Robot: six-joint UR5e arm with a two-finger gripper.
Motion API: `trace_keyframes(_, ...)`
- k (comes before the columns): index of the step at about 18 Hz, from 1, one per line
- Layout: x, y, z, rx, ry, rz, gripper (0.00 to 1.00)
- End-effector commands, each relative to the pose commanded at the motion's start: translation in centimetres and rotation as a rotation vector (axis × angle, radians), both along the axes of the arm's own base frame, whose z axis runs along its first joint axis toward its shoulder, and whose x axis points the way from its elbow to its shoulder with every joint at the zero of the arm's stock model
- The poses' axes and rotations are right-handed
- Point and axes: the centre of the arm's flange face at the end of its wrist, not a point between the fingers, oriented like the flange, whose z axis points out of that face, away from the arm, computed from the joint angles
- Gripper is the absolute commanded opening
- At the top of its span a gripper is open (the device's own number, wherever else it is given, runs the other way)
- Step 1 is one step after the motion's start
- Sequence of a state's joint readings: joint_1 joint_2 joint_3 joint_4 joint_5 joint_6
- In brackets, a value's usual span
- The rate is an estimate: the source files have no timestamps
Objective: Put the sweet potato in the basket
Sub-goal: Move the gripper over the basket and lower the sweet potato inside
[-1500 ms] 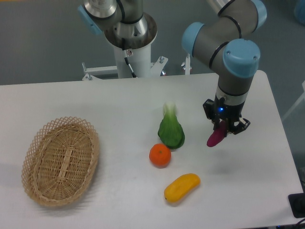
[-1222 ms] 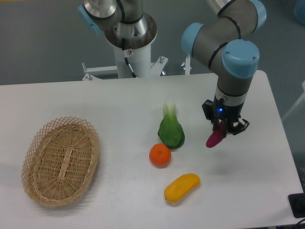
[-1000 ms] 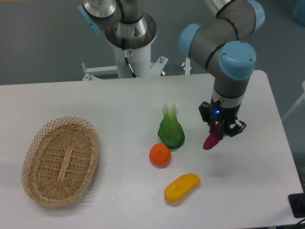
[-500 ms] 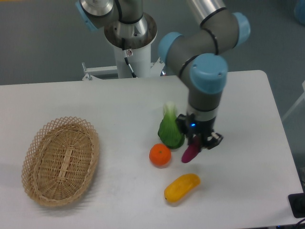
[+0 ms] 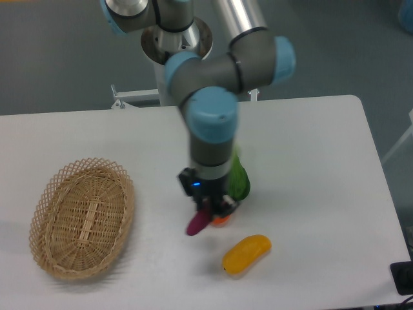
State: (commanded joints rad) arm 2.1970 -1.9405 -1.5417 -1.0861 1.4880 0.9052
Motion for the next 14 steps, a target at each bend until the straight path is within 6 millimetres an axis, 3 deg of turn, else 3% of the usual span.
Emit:
trace_keyframes(4, 7.6, 2.5, -0.9, -0.014, -0.019, -0.062, 0.0)
trace_keyframes(7, 13.2, 3.2, -2.9, -0.049, -0.039, -0.125, 0.0)
trace_keyframes(10, 17.5, 3.4, -5.1, -0.083, -0.053, -0.181, 0.03)
trace_keyframes(14, 20.5, 3.2, -7.8, -0.119, -0.066, -0.227, 0.16)
